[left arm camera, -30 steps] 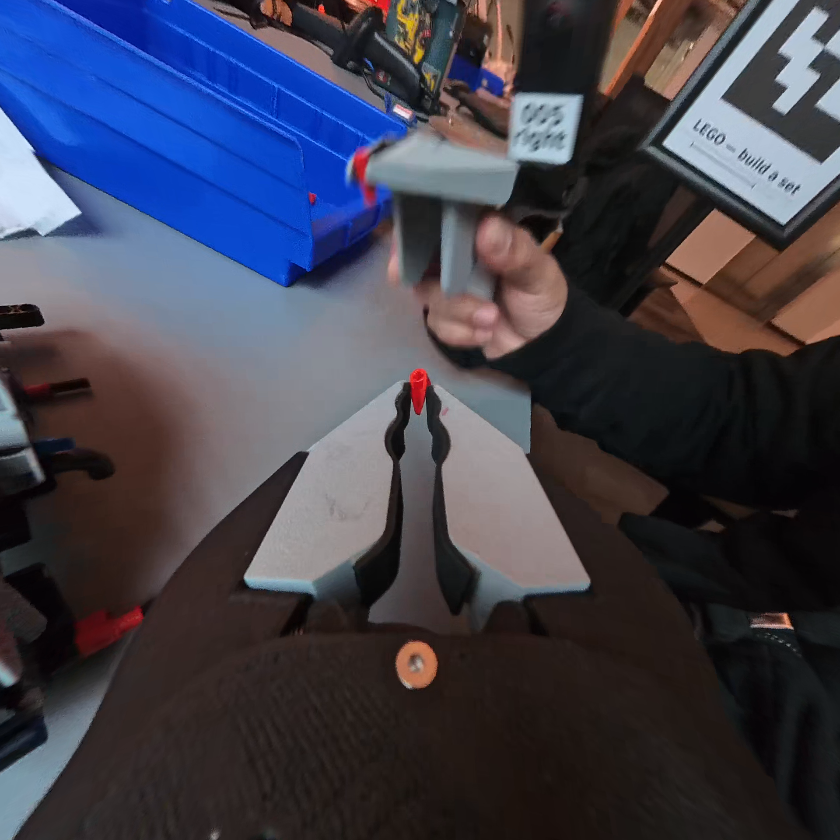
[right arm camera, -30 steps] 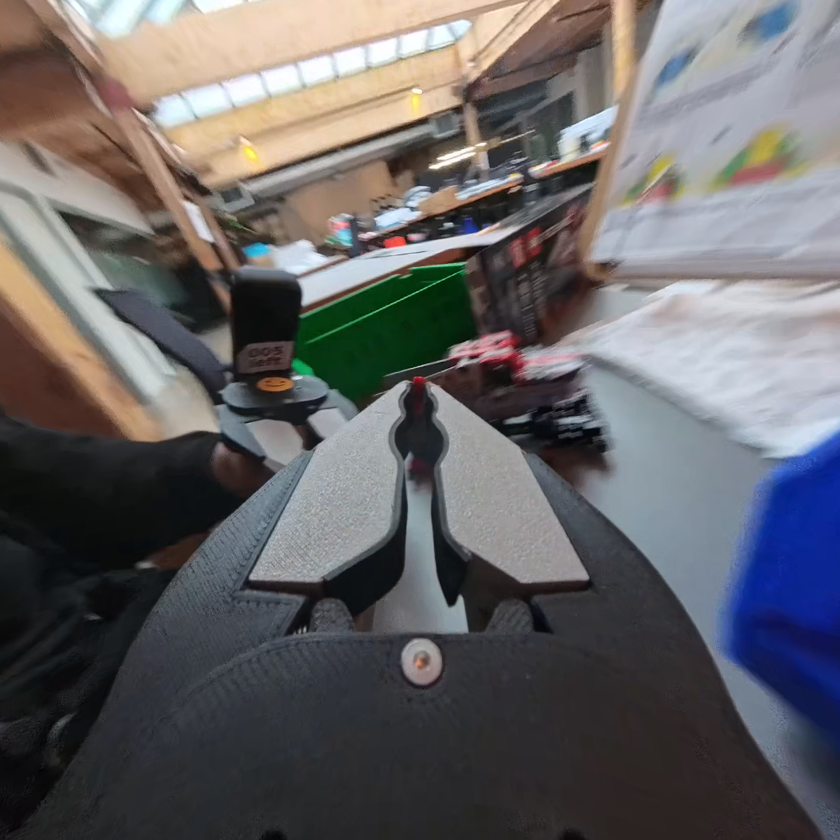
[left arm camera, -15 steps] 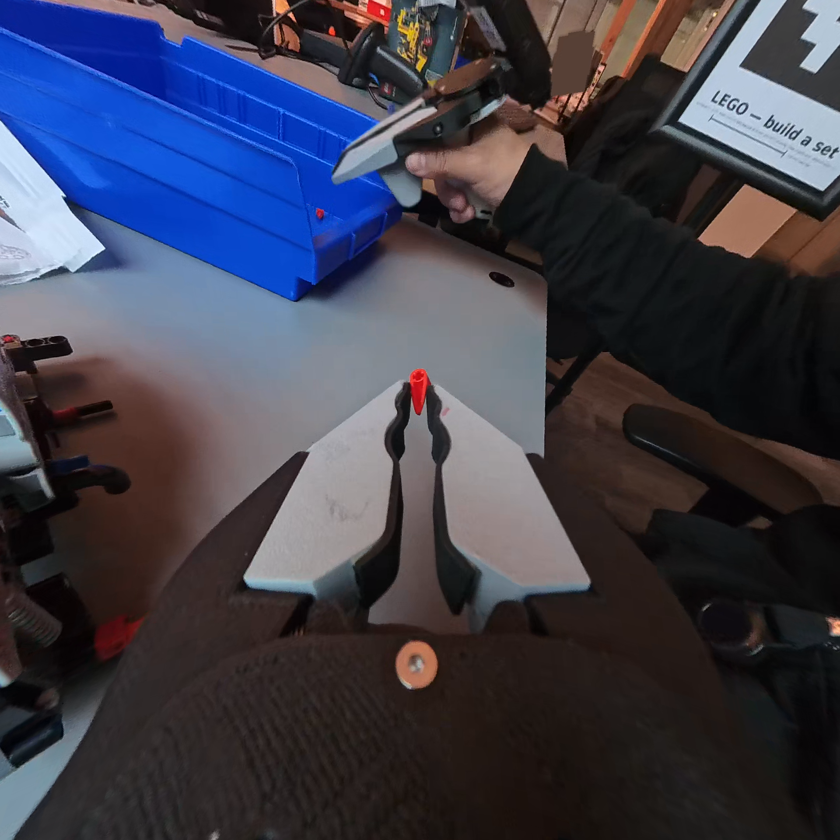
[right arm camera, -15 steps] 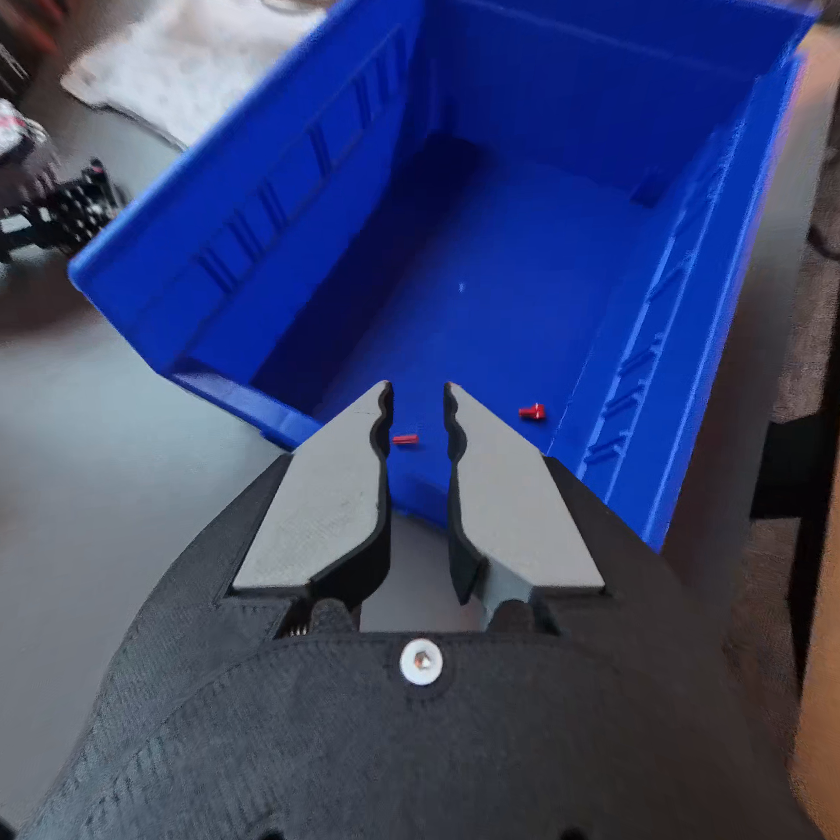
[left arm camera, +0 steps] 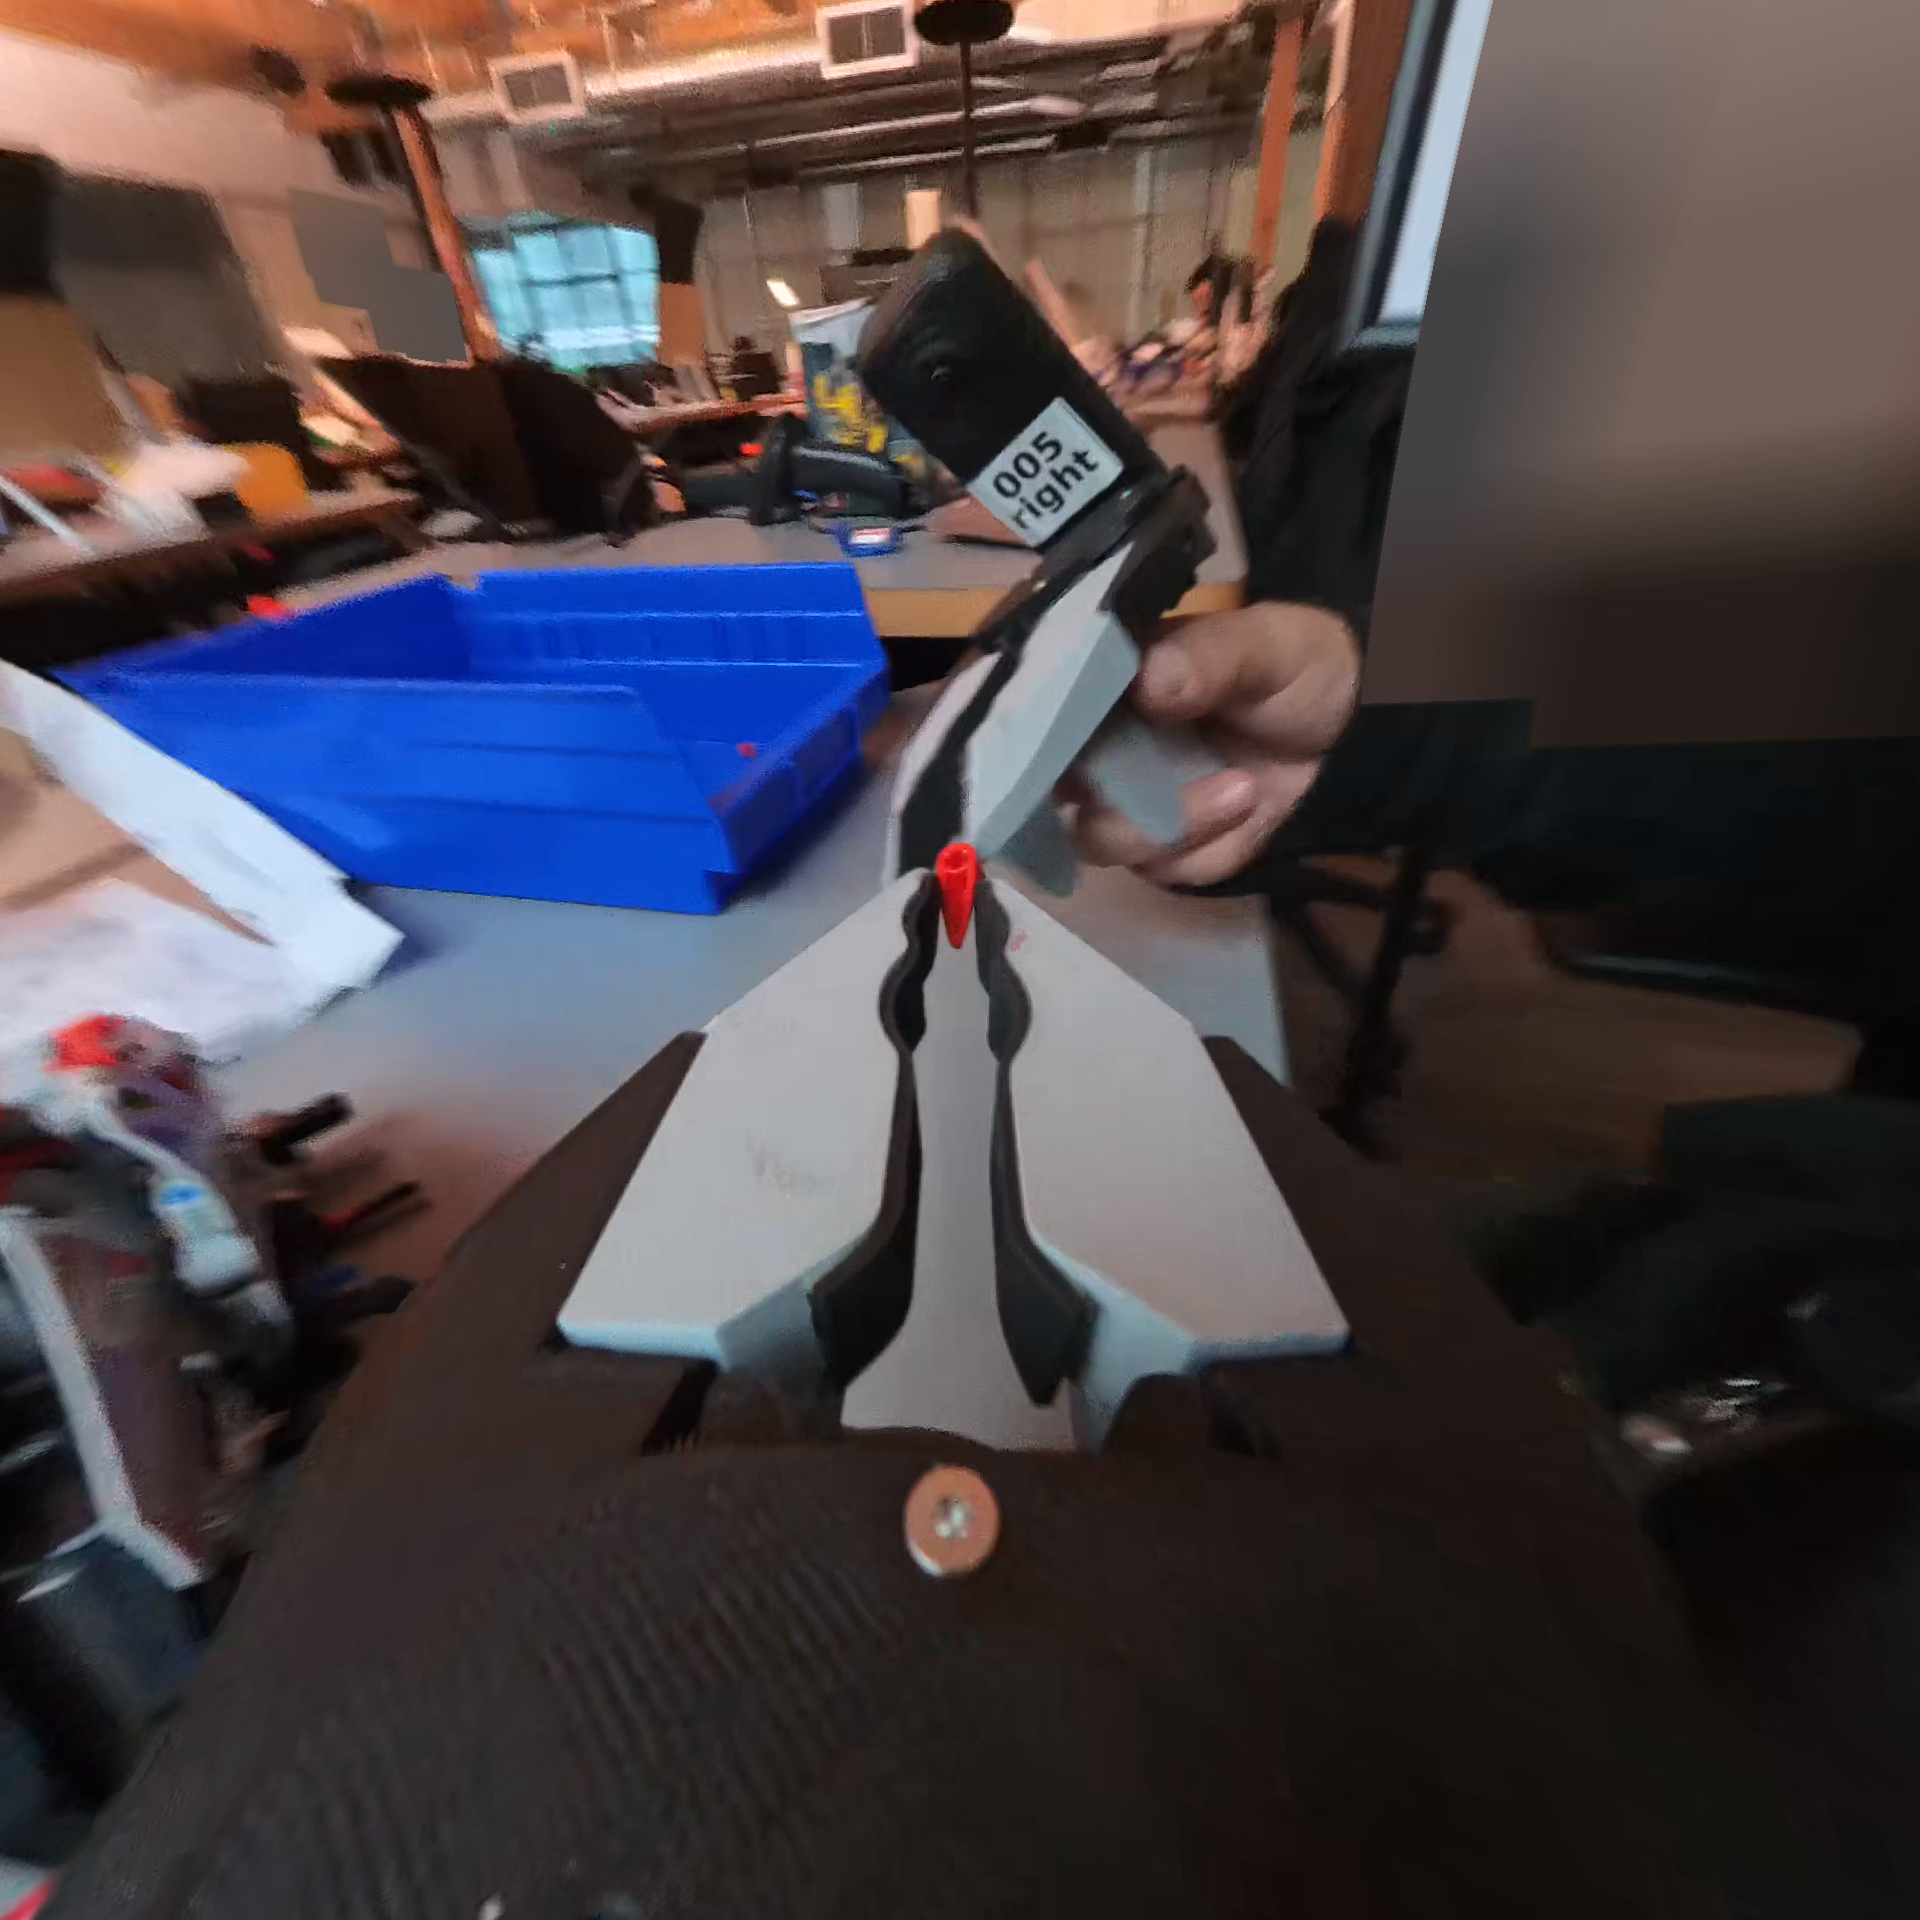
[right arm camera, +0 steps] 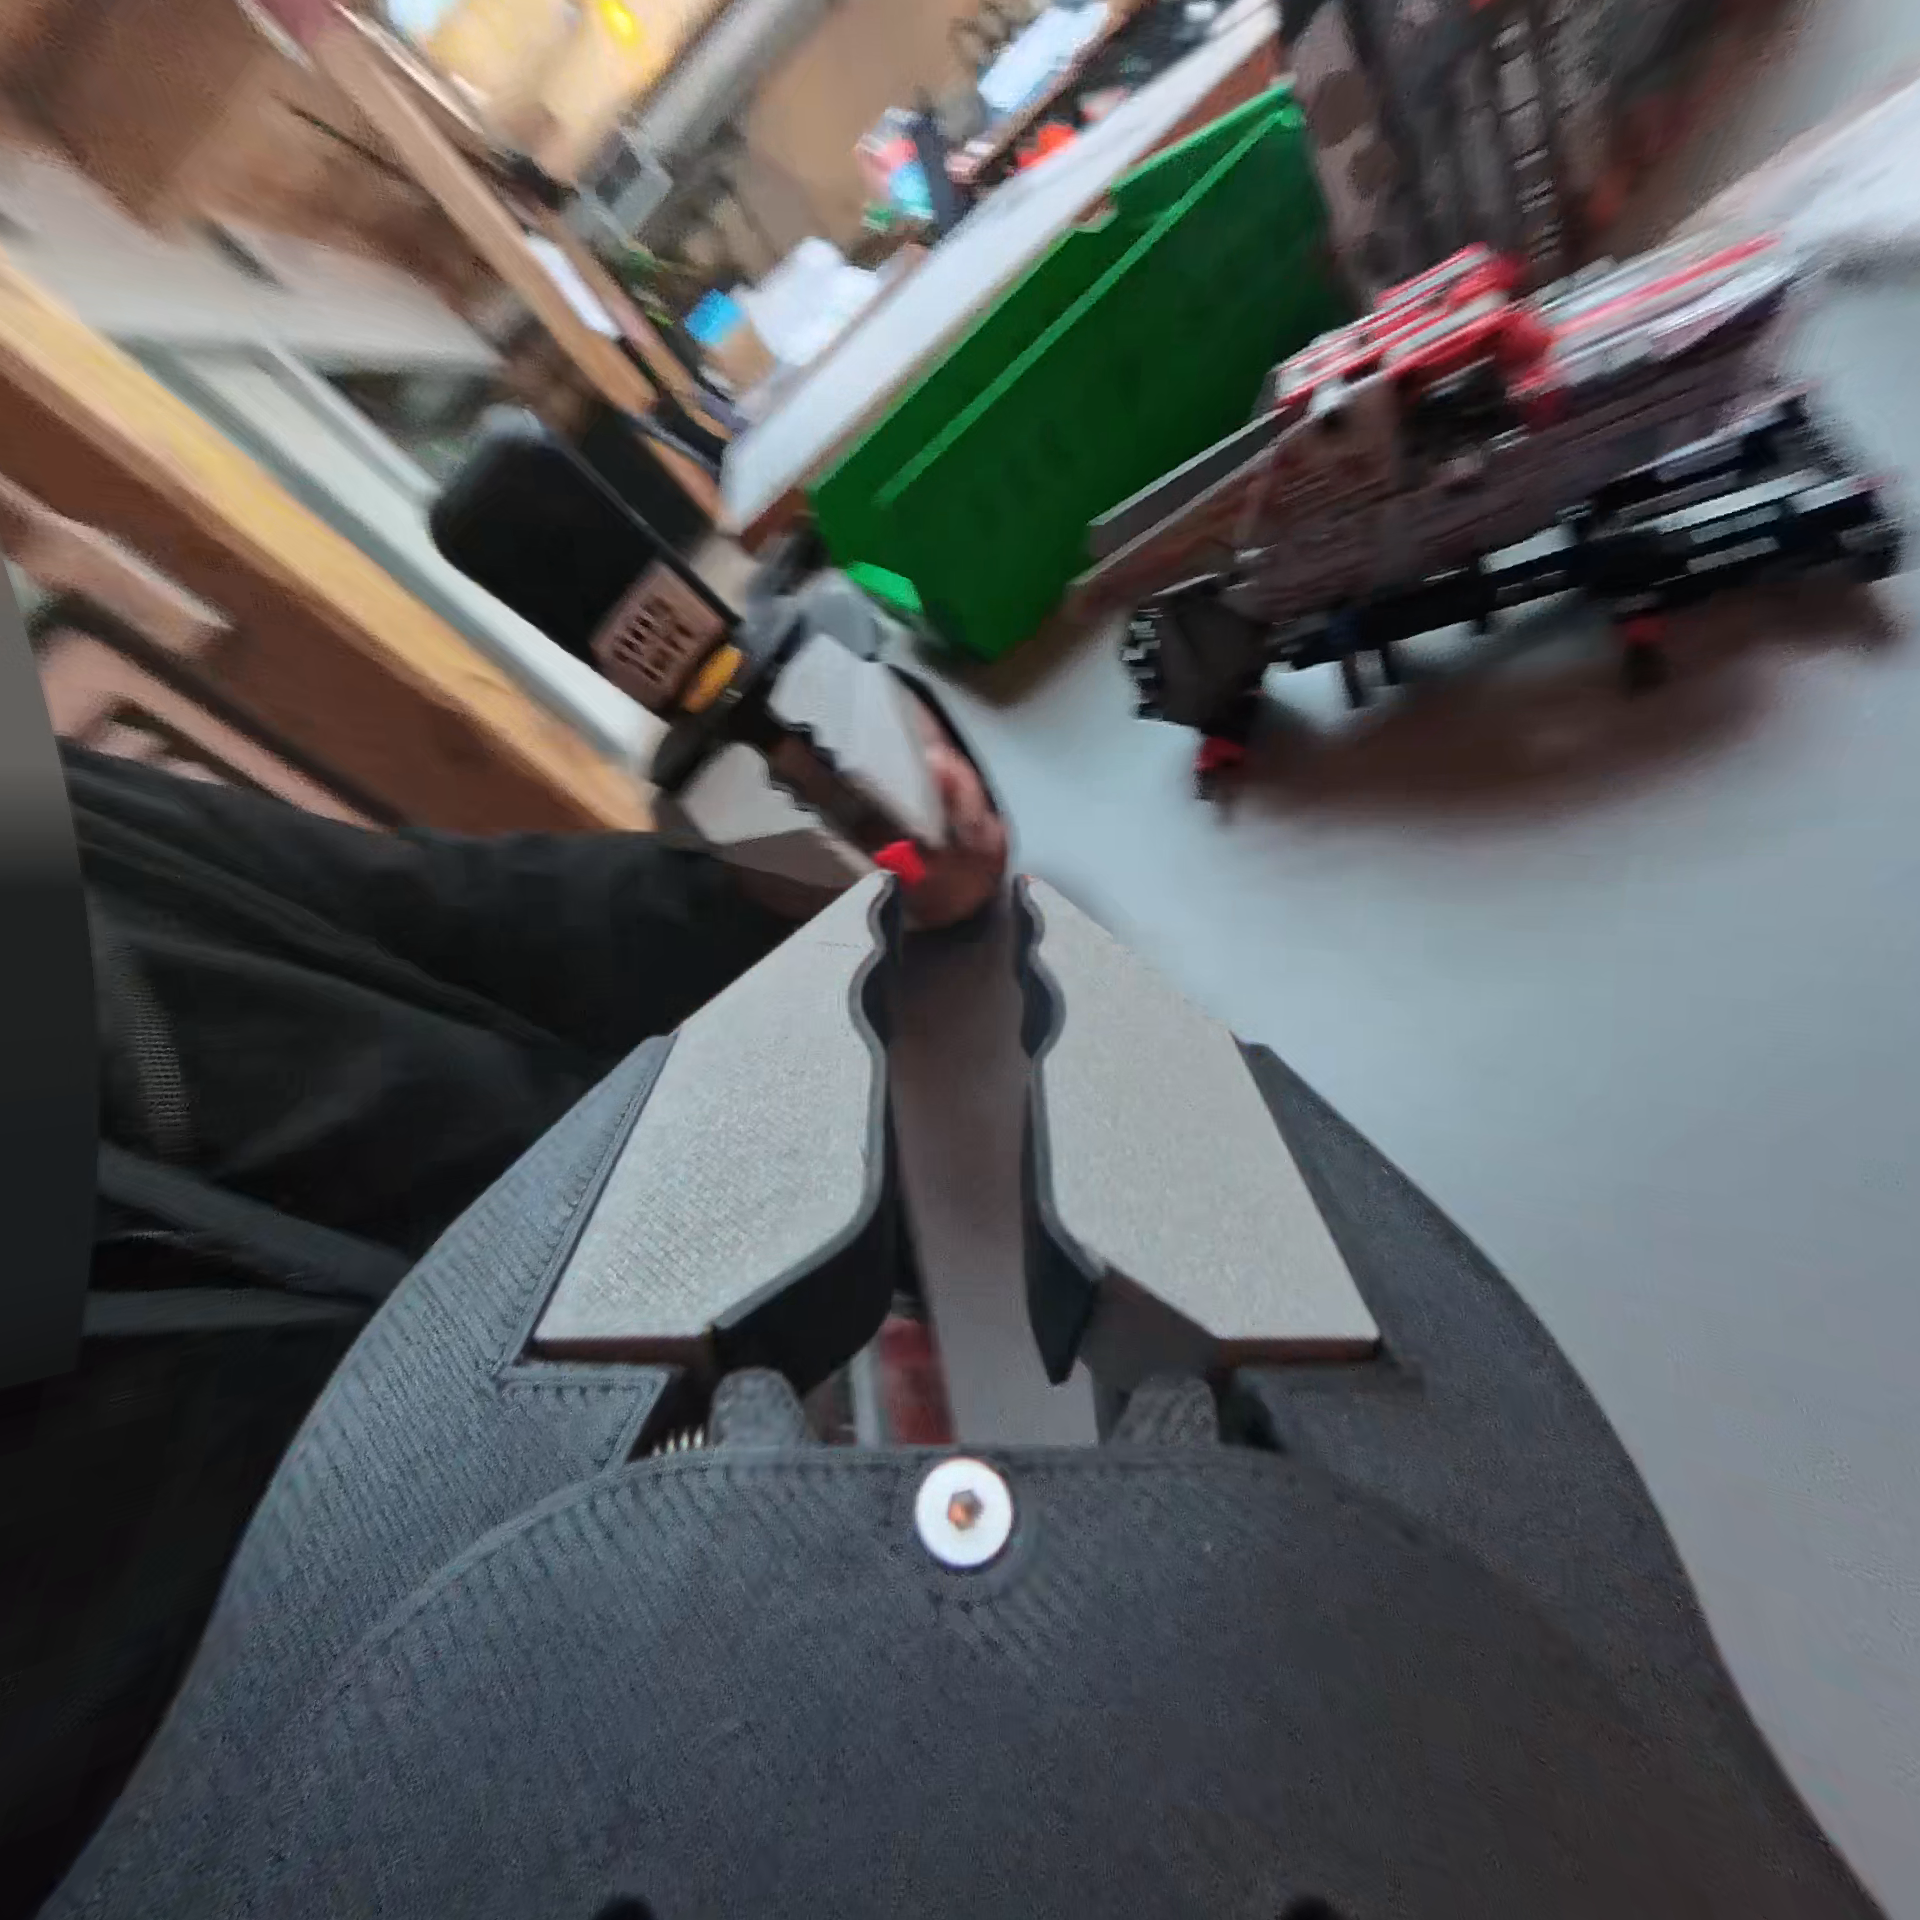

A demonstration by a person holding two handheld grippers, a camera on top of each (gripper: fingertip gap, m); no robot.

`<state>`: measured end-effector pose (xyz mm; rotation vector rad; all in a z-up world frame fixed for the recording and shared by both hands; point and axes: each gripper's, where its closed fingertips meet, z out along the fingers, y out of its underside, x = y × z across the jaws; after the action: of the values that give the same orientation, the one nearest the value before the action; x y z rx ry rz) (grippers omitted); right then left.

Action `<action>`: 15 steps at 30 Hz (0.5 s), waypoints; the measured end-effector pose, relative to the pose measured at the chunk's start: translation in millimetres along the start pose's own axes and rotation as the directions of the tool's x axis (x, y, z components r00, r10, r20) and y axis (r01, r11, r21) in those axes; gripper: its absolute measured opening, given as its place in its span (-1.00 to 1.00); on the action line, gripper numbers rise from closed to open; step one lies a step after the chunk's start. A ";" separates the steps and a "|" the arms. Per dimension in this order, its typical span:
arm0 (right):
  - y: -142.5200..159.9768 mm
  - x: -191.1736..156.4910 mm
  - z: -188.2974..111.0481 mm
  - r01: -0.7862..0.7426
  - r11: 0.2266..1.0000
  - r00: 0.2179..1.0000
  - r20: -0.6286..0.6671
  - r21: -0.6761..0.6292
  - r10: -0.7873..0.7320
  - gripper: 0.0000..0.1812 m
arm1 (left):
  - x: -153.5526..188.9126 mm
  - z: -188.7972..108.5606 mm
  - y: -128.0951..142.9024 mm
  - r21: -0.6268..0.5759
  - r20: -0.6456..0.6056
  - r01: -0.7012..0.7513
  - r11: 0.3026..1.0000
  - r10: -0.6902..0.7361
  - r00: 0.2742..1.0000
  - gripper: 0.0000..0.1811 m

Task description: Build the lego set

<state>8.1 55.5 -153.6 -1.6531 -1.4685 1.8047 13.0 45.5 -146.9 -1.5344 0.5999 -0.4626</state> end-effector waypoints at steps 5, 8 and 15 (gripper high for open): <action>7.4 -10.6 10.2 -0.130 0.991 0.983 0.129 -0.006 0.130 -0.84 | -4.6 -0.5 6.3 -0.063 0.120 -0.265 0.962 0.271 0.955 -0.96; 5.1 -10.5 13.4 -0.171 0.985 0.974 0.148 0.002 0.169 -0.92 | -2.1 2.2 9.2 -0.087 0.128 -0.319 0.944 0.328 0.936 -0.96; -8.2 -3.3 8.9 -0.145 0.988 0.985 0.108 0.058 0.138 -0.93 | -11.7 1.9 9.7 -0.111 0.199 -0.323 0.940 0.340 0.919 -0.93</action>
<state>-1.9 52.4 -146.8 -1.6940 -1.3471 2.0200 4.2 54.3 -155.8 -1.4930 0.6975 -0.0127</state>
